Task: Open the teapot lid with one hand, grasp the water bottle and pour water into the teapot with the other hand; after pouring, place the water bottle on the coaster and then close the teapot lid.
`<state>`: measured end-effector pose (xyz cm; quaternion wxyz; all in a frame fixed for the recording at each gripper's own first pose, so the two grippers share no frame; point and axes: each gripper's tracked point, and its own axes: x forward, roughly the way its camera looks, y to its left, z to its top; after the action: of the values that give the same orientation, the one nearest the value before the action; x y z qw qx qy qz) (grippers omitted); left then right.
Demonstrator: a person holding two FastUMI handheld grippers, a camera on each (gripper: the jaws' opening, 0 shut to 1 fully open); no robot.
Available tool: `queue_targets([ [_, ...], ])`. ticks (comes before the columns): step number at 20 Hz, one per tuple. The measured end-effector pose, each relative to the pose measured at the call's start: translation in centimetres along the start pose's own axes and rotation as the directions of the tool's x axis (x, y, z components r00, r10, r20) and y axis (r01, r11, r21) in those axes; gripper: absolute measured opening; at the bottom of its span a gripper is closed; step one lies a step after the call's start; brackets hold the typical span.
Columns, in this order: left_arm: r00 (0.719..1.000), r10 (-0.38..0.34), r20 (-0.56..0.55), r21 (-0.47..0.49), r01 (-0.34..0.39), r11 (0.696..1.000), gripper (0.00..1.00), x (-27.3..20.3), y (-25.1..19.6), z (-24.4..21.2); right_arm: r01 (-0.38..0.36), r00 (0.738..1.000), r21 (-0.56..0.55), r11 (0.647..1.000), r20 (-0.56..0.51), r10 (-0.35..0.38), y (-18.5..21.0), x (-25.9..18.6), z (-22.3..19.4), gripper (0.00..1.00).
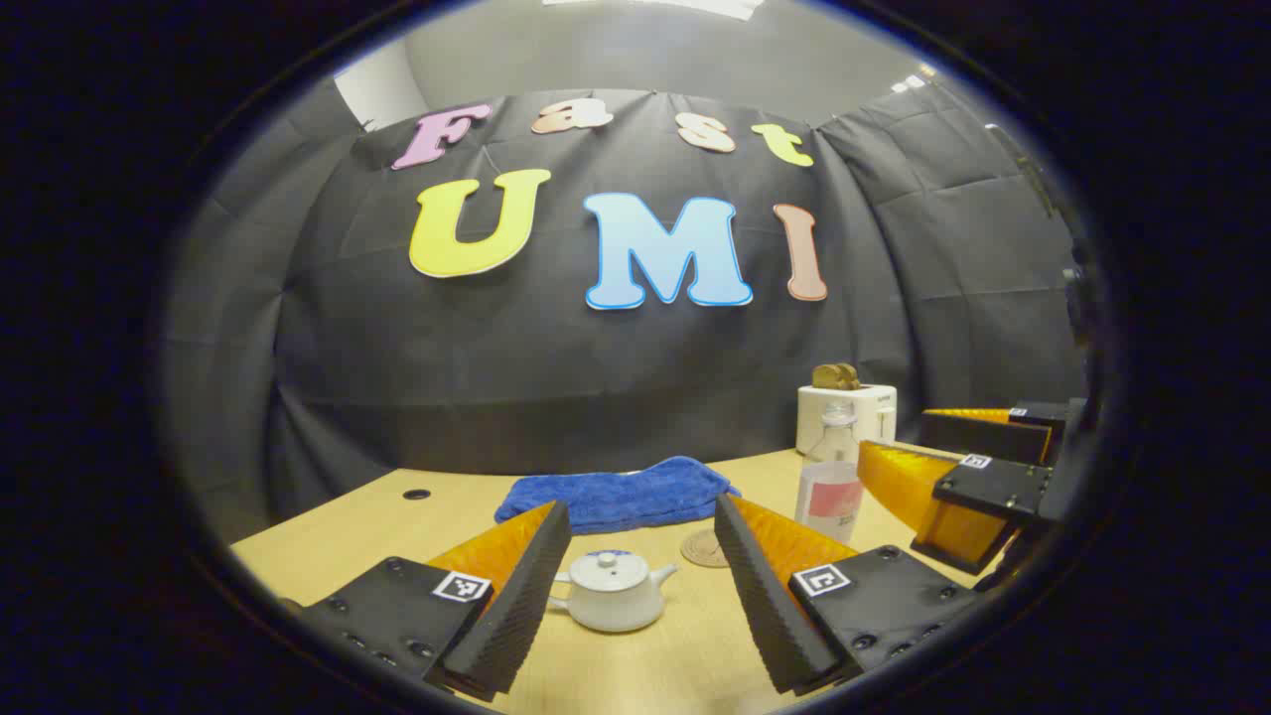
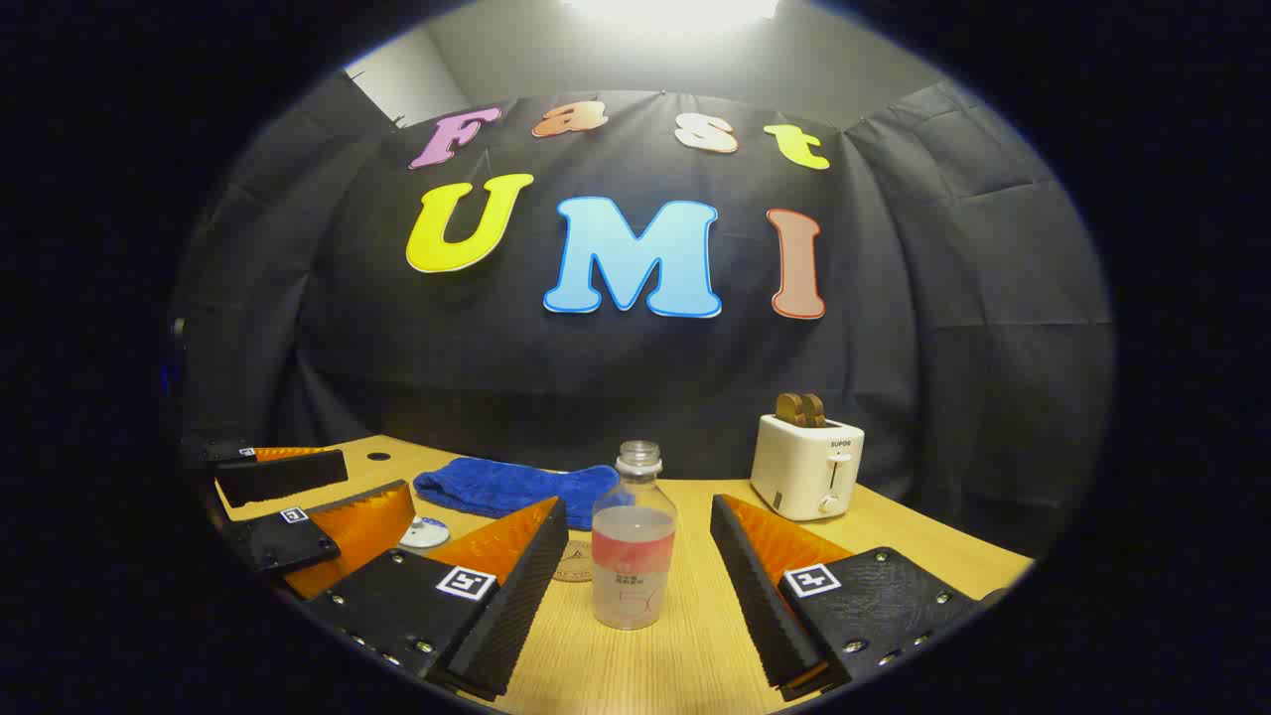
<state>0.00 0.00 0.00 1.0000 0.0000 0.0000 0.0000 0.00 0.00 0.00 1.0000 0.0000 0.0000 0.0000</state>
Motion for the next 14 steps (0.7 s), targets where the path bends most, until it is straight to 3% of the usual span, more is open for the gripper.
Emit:
queue_targets([
  [5, 1.0, -0.016, -0.005, -0.011, 0.016, 1.0, 1.0, 1.0, -0.7, 0.6, -0.005, 0.999, -0.001, 1.0, -0.034, 0.005, -0.1, 1.1, -1.0, 0.9],
  [14, 0.997, -0.006, -0.071, -0.038, 0.003, 0.999, 1.0, 2.6, 0.5, -2.1, -0.023, 0.998, 0.008, 1.0, -0.057, 0.023, 0.2, 1.5, -2.0, 0.9],
])
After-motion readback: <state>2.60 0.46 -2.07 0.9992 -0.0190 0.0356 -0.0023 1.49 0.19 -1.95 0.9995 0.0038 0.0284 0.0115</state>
